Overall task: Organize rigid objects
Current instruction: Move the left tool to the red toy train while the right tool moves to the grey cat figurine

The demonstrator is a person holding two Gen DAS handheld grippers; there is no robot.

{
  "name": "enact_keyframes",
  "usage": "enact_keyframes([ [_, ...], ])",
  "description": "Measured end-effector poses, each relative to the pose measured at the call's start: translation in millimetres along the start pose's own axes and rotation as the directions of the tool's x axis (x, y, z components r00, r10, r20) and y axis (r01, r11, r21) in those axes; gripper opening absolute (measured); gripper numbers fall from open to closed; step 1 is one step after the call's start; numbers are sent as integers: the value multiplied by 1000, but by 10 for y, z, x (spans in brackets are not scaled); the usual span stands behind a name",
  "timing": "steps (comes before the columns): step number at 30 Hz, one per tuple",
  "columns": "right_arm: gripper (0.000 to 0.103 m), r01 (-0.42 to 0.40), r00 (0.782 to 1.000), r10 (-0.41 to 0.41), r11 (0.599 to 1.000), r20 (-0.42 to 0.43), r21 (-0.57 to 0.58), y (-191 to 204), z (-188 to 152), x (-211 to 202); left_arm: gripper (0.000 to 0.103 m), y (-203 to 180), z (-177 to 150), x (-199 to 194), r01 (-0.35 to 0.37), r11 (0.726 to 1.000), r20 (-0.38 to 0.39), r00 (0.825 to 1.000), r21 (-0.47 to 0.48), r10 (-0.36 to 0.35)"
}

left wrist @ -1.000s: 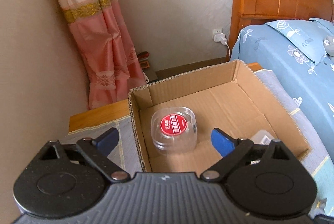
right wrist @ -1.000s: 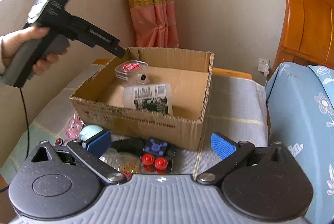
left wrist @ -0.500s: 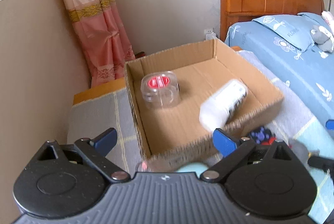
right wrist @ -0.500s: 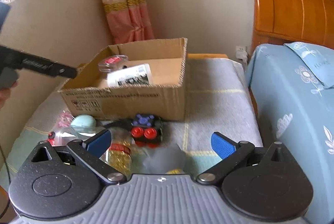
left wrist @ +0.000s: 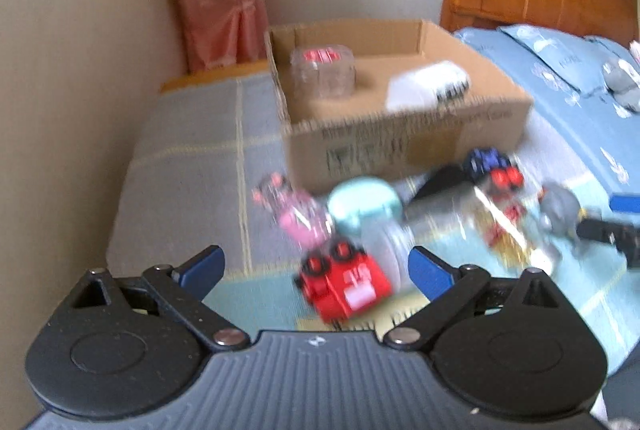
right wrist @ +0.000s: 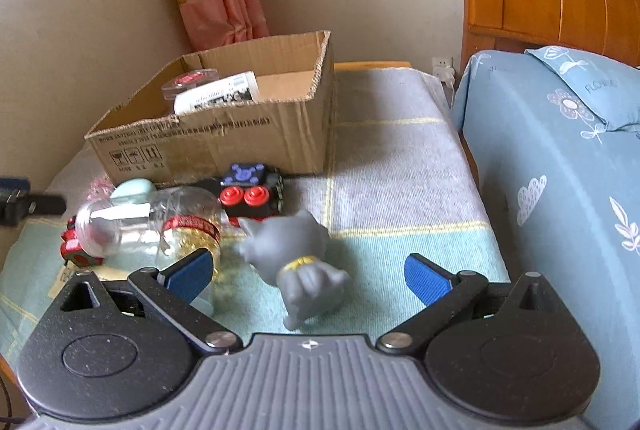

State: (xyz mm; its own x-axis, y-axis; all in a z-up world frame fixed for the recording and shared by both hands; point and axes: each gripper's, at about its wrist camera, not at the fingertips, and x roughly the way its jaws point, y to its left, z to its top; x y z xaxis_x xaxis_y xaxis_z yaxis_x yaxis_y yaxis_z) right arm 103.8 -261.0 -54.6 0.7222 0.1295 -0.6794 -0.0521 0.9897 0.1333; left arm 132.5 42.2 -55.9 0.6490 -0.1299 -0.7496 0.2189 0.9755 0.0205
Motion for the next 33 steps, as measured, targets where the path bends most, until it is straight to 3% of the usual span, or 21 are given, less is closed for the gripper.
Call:
enact_keyframes([
  [8,103,4,1000,-4,1000,-25,-3,15,-79,51,98,-74,-288,245,20,1000,-67,998,-12,-20],
  [13,103,15,1000,-15,1000,-26,-15,14,-84,36,98,5,-350,374,25,997,-70,997,-72,-30],
  [17,103,24,999,-24,1000,-33,-14,16,-85,64,99,-7,-387,385,-1,999,-42,999,-53,-1],
  [27,103,54,996,-58,997,-67,-59,33,-134,140,99,246,-473,320,-50,992,-41,998,-113,46],
  [33,103,67,992,-77,993,-100,-95,42,-228,216,100,223,-466,329,-46,995,-37,998,-91,43],
])
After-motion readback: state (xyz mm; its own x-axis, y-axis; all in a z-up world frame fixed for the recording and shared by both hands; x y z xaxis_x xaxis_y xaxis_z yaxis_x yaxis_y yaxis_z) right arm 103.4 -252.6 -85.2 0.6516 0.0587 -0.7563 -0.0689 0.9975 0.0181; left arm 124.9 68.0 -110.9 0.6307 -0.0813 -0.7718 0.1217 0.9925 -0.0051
